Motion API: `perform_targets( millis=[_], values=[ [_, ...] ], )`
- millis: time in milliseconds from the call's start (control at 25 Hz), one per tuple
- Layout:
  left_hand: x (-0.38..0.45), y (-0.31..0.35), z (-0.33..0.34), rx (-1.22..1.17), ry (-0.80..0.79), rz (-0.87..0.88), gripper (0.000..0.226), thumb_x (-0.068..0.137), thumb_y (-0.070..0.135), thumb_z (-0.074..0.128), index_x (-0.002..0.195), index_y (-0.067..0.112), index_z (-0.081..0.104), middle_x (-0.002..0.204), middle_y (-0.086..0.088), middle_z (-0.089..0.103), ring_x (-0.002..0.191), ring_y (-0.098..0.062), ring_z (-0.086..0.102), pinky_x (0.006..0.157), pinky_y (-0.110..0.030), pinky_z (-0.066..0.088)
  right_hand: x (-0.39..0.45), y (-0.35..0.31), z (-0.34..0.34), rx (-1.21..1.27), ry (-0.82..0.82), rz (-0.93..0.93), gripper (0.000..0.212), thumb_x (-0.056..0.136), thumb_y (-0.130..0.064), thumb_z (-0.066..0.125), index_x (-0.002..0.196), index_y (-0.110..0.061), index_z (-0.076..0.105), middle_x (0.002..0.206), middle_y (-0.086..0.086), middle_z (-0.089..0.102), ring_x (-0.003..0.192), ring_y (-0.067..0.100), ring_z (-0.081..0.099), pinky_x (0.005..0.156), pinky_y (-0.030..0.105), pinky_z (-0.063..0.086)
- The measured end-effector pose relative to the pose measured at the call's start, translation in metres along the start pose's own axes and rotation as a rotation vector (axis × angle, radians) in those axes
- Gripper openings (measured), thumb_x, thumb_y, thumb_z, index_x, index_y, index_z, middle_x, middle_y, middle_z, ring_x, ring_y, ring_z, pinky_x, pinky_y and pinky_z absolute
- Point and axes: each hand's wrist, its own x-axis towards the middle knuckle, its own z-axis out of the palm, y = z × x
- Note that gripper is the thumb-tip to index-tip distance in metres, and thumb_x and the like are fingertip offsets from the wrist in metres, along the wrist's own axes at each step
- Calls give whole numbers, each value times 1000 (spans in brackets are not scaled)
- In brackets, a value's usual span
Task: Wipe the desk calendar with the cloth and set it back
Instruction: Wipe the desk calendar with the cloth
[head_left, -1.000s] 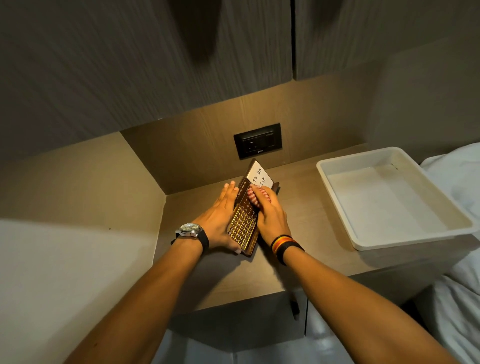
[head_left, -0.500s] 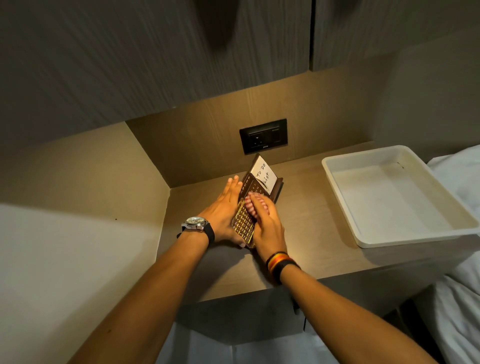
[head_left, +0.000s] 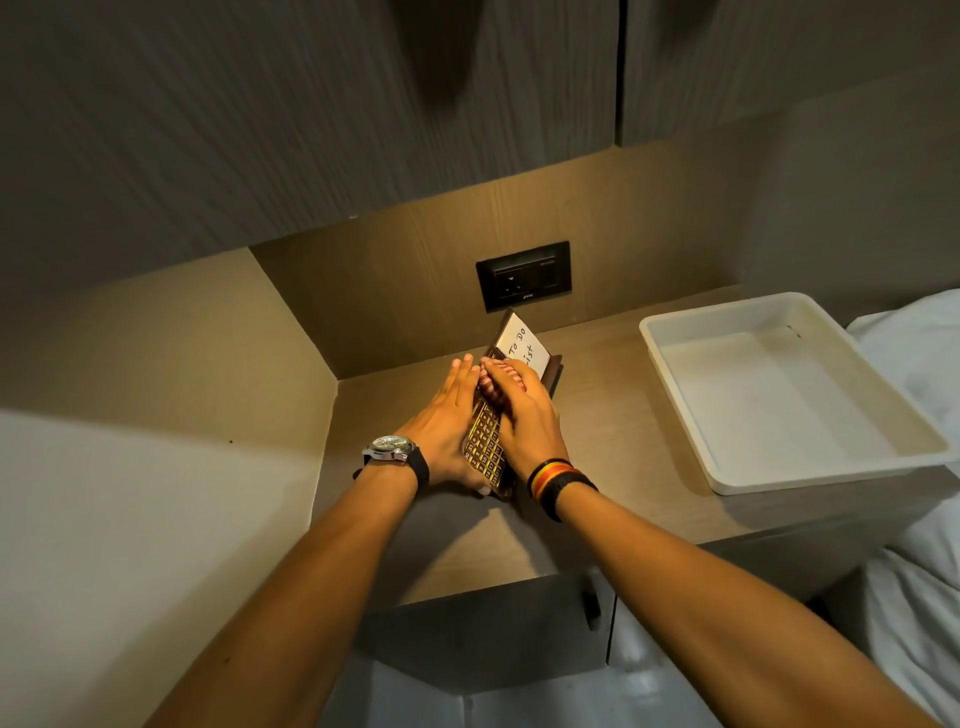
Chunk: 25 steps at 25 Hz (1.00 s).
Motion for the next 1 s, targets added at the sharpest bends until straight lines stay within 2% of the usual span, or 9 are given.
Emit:
perform_targets(
  millis=[80, 240, 400, 560, 680, 840, 920, 1000],
  values=[
    [0, -3, 1, -25, 6, 0, 166, 45, 52, 99, 161, 15, -14, 170, -7, -19, 155, -23, -17, 127, -38, 5, -2, 5, 0, -25, -41, -85, 64, 88, -16, 43, 150, -32, 48, 152, -1, 44, 140, 20, 44, 118, 37, 38],
    [2, -1, 4, 1, 8, 14, 165, 47, 52, 99, 161, 14, -14, 169, -6, -21, 155, -21, -19, 123, -33, 1, 19, 14, -2, -8, 38, 110, 74, 91, 10, 49, 150, -33, 48, 150, -2, 44, 142, 20, 42, 118, 42, 41],
    [0, -3, 6, -22, 21, 5, 166, 46, 54, 99, 160, 16, -16, 170, -7, -20, 155, -23, -19, 126, -37, 5, 22, 0, 13, 12, 57, 16, 73, 91, 7, 50, 149, -38, 46, 148, -5, 45, 141, 18, 44, 113, 33, 37],
    [4, -4, 8, 9, 6, 1, 168, 44, 54, 99, 160, 13, -14, 170, -9, -21, 155, -24, -20, 127, -39, 5, 19, 15, 6, -13, 68, 160, 70, 93, 6, 47, 150, -34, 48, 148, -2, 44, 137, 22, 48, 113, 42, 45],
    [3, -3, 8, -2, 14, -7, 167, 44, 53, 99, 160, 15, -15, 170, -8, -20, 155, -23, -19, 128, -42, 6, -2, 14, 2, 17, 40, 183, 68, 94, 6, 47, 150, -33, 49, 152, -2, 41, 139, 21, 47, 114, 43, 45],
    [1, 2, 6, 15, 0, -7, 167, 44, 54, 99, 161, 14, -14, 170, -8, -19, 156, -24, -17, 128, -42, 6, -36, 5, -6, 63, -55, 91, 68, 94, 5, 52, 152, -30, 49, 156, 1, 40, 144, 18, 41, 118, 39, 41],
    [3, 6, 3, 58, -1, -3, 166, 44, 57, 98, 161, 13, -12, 170, -9, -18, 156, -24, -18, 128, -40, 1, -25, 0, -26, 83, -20, 89, 68, 94, 9, 49, 151, -28, 52, 153, 3, 44, 140, 14, 43, 118, 38, 41],
    [-2, 13, 0, 123, 20, -6, 164, 46, 69, 91, 161, 13, -12, 170, -8, -18, 156, -25, -18, 126, -39, -7, -6, -12, -61, 83, 69, 76, 68, 92, 10, 48, 151, -24, 53, 151, 5, 47, 135, 14, 48, 115, 28, 42]
  ],
)
